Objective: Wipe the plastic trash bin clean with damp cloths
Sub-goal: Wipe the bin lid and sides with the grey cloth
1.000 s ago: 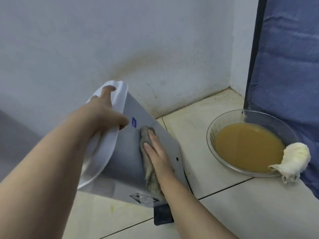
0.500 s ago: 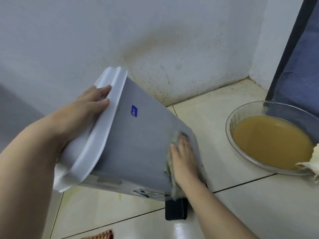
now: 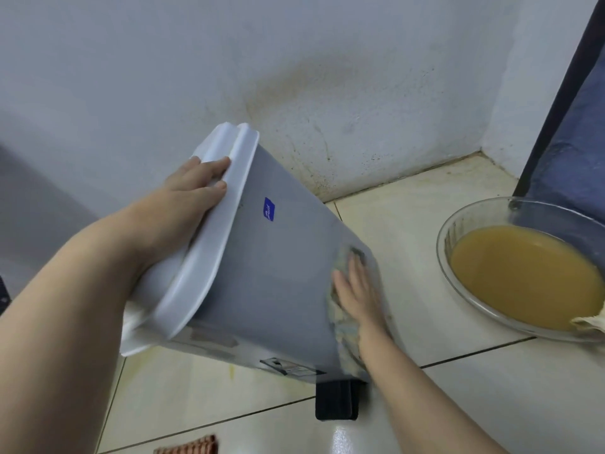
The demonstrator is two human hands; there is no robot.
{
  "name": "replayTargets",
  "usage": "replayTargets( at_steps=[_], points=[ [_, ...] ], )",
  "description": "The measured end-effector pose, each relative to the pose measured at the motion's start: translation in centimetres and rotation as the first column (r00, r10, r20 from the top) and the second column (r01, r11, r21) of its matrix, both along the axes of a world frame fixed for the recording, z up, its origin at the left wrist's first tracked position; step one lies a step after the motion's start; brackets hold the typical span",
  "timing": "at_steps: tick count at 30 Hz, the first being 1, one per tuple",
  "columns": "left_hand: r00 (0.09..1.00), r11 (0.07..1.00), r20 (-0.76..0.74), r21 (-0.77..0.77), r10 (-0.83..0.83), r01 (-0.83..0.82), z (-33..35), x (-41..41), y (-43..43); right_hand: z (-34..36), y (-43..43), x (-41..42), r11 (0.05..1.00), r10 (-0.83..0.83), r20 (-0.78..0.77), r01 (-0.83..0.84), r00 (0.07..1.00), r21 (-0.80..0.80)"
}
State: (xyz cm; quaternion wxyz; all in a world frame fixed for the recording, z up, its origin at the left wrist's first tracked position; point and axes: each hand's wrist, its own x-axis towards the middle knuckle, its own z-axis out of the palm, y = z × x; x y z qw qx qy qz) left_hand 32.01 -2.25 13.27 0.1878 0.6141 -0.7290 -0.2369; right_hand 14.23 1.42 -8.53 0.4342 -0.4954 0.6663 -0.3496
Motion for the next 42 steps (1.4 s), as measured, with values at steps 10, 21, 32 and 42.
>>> replayTargets(
  at_steps=[10, 21, 32, 42],
  points=[
    [0.998, 0.999, -0.061, 0.022, 0.025, -0.024, -0.4, 1.7, -0.2, 2.8, 4.9, 4.3, 0.67, 0.089, -0.253, -0.246, 0.963, -0.701],
    [0.999, 1.0, 0.043, -0.011, -0.025, 0.026, 0.2, 0.1, 0.1, 5.2, -2.8, 4.2, 0.974, 0.031, -0.128, -0.059, 0.991, -0.218],
    [0.991, 0.993, 0.062, 0.001, -0.118, 0.118, 0.2, 0.1, -0.3, -5.0, -1.4, -2.7, 0.987, -0.116, 0.11, 0.126, 0.987, -0.096],
    [0.991, 0.991, 0.075, -0.069, -0.114, 0.119, -0.6, 1.7, -1.0, 7.0, -4.5, 5.5, 0.71, 0.134, -0.106, -0.17, 0.985, -0.683]
  ],
)
